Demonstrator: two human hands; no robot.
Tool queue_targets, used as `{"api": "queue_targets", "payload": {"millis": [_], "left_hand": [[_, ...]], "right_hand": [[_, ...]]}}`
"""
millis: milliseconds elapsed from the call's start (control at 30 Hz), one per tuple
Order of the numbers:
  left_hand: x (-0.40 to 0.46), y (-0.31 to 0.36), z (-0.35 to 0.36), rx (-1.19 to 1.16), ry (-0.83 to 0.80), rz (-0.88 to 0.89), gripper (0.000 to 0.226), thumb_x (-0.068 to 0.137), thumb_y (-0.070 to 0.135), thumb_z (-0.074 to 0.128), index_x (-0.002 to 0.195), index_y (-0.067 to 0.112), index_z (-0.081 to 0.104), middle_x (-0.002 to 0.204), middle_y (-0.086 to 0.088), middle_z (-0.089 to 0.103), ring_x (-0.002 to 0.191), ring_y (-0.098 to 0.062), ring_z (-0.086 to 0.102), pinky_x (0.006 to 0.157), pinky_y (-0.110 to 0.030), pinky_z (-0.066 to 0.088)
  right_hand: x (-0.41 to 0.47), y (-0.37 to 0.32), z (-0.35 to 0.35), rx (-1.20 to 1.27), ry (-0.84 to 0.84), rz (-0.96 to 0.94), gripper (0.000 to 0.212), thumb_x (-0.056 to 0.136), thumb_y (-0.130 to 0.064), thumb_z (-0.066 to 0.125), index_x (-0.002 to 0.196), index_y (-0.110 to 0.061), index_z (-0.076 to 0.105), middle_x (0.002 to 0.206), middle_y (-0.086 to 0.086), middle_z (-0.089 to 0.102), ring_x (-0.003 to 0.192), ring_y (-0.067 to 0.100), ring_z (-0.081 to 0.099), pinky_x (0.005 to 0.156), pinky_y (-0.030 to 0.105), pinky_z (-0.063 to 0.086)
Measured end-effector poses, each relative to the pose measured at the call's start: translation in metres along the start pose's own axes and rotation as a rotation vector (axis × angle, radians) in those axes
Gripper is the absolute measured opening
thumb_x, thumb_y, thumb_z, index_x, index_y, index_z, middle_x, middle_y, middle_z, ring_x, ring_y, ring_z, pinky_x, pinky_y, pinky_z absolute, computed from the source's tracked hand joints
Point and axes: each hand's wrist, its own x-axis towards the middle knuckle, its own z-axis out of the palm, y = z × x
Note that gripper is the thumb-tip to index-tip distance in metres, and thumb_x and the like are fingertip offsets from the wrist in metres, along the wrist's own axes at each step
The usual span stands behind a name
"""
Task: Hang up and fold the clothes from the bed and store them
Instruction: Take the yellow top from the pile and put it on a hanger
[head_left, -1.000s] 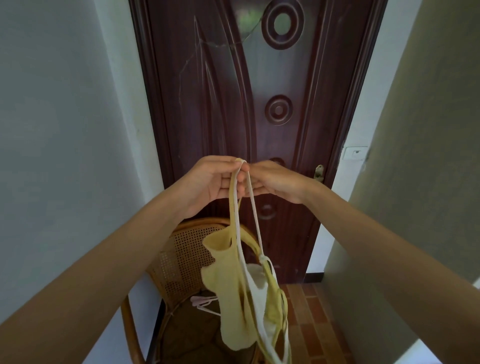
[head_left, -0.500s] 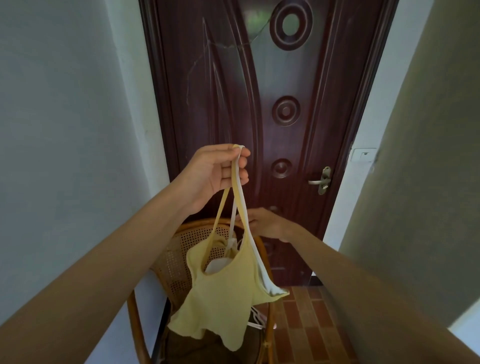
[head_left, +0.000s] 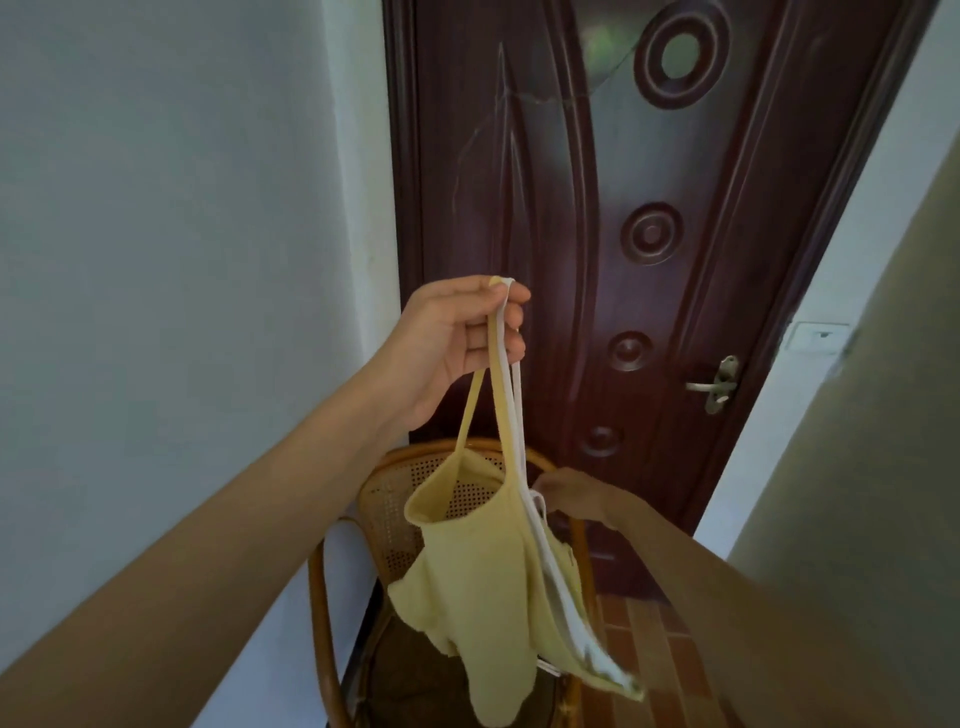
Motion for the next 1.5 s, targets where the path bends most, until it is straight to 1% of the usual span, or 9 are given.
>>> {"api": "queue_targets", "payload": {"millis": [133, 233, 367, 500, 633, 767, 1033, 1233, 1500], "left_hand": [[-0.003, 0.000, -0.001, 0.012, 0.047, -0.002, 0.023, 0.100, 0.007, 0.043, 0.097, 0.007, 0.066, 0.072, 0.002, 0.067, 0.064, -0.014, 0.066, 0.067, -0.028, 0.056], [-0.005, -0.001, 0.004, 0.030, 0.052, -0.004, 0.024, 0.099, 0.005, 0.043, 0.102, 0.007, 0.067, 0.080, 0.000, 0.072, 0.073, -0.017, 0.071, 0.070, -0.027, 0.057], [-0.004, -0.004, 0.009, 0.041, 0.059, -0.008, 0.024, 0.098, 0.003, 0.045, 0.111, 0.005, 0.065, 0.097, -0.007, 0.075, 0.087, -0.023, 0.073, 0.077, -0.028, 0.059], [-0.002, -0.006, 0.011, 0.051, 0.103, -0.009, 0.025, 0.098, 0.002, 0.045, 0.115, 0.005, 0.063, 0.101, -0.007, 0.075, 0.090, -0.023, 0.073, 0.078, -0.027, 0.058], [-0.001, -0.008, 0.010, 0.042, 0.146, -0.003, 0.026, 0.097, 0.000, 0.044, 0.113, 0.006, 0.063, 0.101, -0.006, 0.075, 0.092, -0.023, 0.073, 0.081, -0.029, 0.058], [0.000, -0.010, 0.013, 0.045, 0.172, -0.004, 0.027, 0.098, 0.000, 0.043, 0.113, 0.007, 0.064, 0.101, -0.006, 0.075, 0.092, -0.023, 0.073, 0.080, -0.028, 0.058], [0.005, -0.014, 0.026, 0.040, 0.145, -0.014, 0.029, 0.096, 0.000, 0.043, 0.117, 0.005, 0.063, 0.102, -0.007, 0.075, 0.092, -0.022, 0.073, 0.081, -0.028, 0.058], [0.006, -0.012, 0.031, 0.020, 0.124, -0.009, 0.029, 0.097, 0.000, 0.042, 0.117, 0.005, 0.063, 0.103, -0.007, 0.075, 0.093, -0.022, 0.073, 0.081, -0.028, 0.058], [0.000, -0.006, 0.016, 0.050, 0.162, 0.004, 0.028, 0.096, 0.001, 0.042, 0.109, 0.009, 0.066, 0.097, -0.003, 0.076, 0.086, -0.019, 0.073, 0.074, -0.025, 0.057]], "right_hand": [[-0.024, -0.008, 0.002, -0.210, -0.348, 0.113, 0.046, 0.081, 0.012, 0.048, 0.111, -0.018, 0.067, 0.106, -0.006, 0.064, 0.104, 0.009, 0.058, 0.082, 0.023, 0.047], [-0.033, -0.018, 0.009, -0.113, -0.459, 0.137, 0.043, 0.084, 0.007, 0.054, 0.106, -0.028, 0.064, 0.111, -0.009, 0.063, 0.116, 0.013, 0.056, 0.097, 0.028, 0.046], [-0.050, -0.034, 0.013, 0.056, -0.386, 0.068, 0.040, 0.089, -0.012, 0.061, 0.128, -0.023, 0.060, 0.128, -0.006, 0.063, 0.119, 0.007, 0.057, 0.097, 0.029, 0.047], [-0.062, -0.047, 0.007, 0.110, -0.258, -0.007, 0.012, 0.091, -0.014, 0.063, 0.102, -0.018, 0.067, 0.106, -0.007, 0.073, 0.107, 0.006, 0.065, 0.103, 0.035, 0.046], [-0.071, -0.049, -0.001, 0.005, -0.292, 0.070, 0.034, 0.087, -0.013, 0.070, 0.119, -0.005, 0.062, 0.119, 0.007, 0.070, 0.113, 0.014, 0.065, 0.106, 0.038, 0.047], [-0.088, -0.051, -0.005, -0.068, -0.187, 0.114, 0.026, 0.082, -0.018, 0.079, 0.099, -0.019, 0.058, 0.103, -0.002, 0.068, 0.106, 0.011, 0.063, 0.105, 0.039, 0.047], [-0.101, -0.041, -0.010, -0.162, -0.200, 0.155, 0.040, 0.079, -0.017, 0.082, 0.113, -0.008, 0.063, 0.100, -0.002, 0.068, 0.099, 0.010, 0.064, 0.099, 0.030, 0.051], [-0.092, -0.021, 0.016, -0.187, -0.127, 0.063, 0.016, 0.084, -0.017, 0.076, 0.096, -0.019, 0.064, 0.094, 0.000, 0.067, 0.083, 0.011, 0.063, 0.070, 0.019, 0.049], [-0.075, -0.010, 0.030, 0.031, -0.023, 0.061, 0.023, 0.082, -0.032, 0.077, 0.083, -0.014, 0.063, 0.087, -0.002, 0.063, 0.085, 0.009, 0.060, 0.071, 0.020, 0.048]]}}
